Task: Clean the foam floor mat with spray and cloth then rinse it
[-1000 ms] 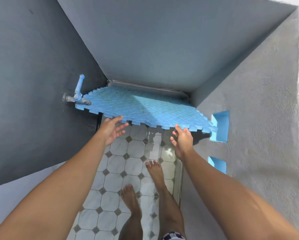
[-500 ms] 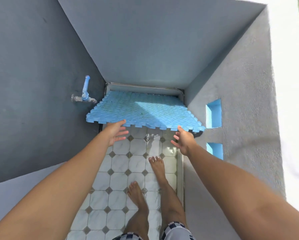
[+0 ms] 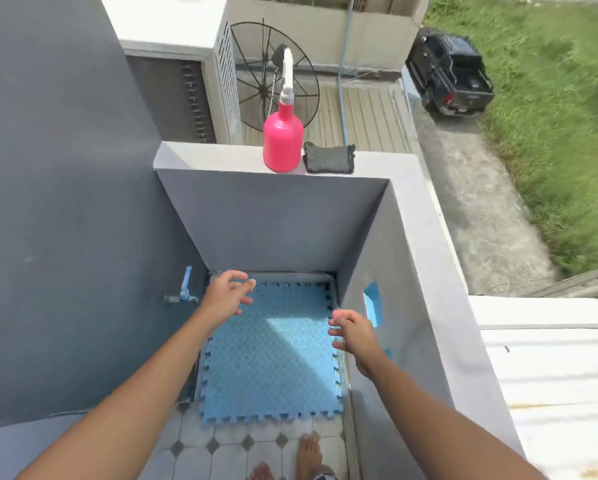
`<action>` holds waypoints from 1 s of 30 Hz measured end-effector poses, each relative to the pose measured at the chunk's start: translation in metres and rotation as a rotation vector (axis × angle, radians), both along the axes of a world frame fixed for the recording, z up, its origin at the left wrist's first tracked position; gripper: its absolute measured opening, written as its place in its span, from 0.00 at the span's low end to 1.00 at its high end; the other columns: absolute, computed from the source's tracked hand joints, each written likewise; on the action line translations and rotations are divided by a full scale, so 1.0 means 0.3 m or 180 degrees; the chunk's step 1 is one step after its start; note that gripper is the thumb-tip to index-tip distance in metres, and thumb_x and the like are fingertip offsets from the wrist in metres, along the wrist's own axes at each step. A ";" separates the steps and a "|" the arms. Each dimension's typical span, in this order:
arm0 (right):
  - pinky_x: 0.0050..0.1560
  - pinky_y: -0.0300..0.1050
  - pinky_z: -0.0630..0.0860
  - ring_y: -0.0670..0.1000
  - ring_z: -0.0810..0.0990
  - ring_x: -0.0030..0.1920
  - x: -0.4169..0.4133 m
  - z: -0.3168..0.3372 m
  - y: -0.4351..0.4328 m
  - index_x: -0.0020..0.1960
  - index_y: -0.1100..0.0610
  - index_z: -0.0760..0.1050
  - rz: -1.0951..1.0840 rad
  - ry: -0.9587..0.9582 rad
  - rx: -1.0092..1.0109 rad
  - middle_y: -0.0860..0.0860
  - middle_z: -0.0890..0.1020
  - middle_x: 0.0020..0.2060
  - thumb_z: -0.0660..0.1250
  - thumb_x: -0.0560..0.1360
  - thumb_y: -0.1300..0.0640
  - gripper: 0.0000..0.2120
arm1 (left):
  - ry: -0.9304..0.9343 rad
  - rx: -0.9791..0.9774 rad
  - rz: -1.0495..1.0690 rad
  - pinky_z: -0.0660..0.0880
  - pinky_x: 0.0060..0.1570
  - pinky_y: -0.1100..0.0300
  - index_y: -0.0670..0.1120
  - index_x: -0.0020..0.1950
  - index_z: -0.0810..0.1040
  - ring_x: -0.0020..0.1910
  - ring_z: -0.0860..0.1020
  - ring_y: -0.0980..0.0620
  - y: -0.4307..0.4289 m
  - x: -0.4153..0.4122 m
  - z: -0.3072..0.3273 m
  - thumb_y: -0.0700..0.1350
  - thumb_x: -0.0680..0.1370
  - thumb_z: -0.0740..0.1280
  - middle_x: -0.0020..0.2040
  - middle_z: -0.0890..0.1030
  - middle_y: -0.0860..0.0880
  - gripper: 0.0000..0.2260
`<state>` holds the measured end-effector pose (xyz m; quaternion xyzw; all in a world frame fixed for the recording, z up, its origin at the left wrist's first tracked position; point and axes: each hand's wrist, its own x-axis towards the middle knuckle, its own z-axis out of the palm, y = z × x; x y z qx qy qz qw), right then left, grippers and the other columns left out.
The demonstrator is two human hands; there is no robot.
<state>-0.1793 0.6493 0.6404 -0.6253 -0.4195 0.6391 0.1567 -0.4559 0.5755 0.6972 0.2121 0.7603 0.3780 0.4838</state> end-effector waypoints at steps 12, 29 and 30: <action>0.51 0.36 0.73 0.47 0.80 0.48 -0.266 0.351 0.738 0.52 0.52 0.80 0.1079 -0.0588 0.2217 0.48 0.83 0.48 0.70 0.77 0.59 0.05 | 0.1290 0.1035 -0.0055 0.75 0.57 0.57 0.45 0.68 0.74 0.54 0.78 0.51 0.644 -0.085 0.349 0.49 0.77 0.76 0.57 0.79 0.49 0.23; 0.53 0.54 0.74 0.57 0.74 0.60 -0.485 0.081 1.166 0.69 0.49 0.74 0.2422 -0.2461 0.3949 0.52 0.77 0.60 0.77 0.70 0.58 0.29 | 0.1641 0.2087 0.0231 0.79 0.34 0.55 0.46 0.63 0.74 0.31 0.80 0.49 1.278 -0.252 0.382 0.51 0.84 0.64 0.47 0.78 0.49 0.11; 0.50 0.54 0.74 0.57 0.75 0.56 -0.484 0.087 1.152 0.65 0.50 0.77 0.2290 -0.2408 0.4013 0.51 0.78 0.55 0.75 0.70 0.61 0.25 | 0.1701 0.2145 0.0294 0.77 0.31 0.56 0.43 0.59 0.75 0.29 0.78 0.48 1.246 -0.234 0.385 0.51 0.85 0.63 0.41 0.76 0.48 0.11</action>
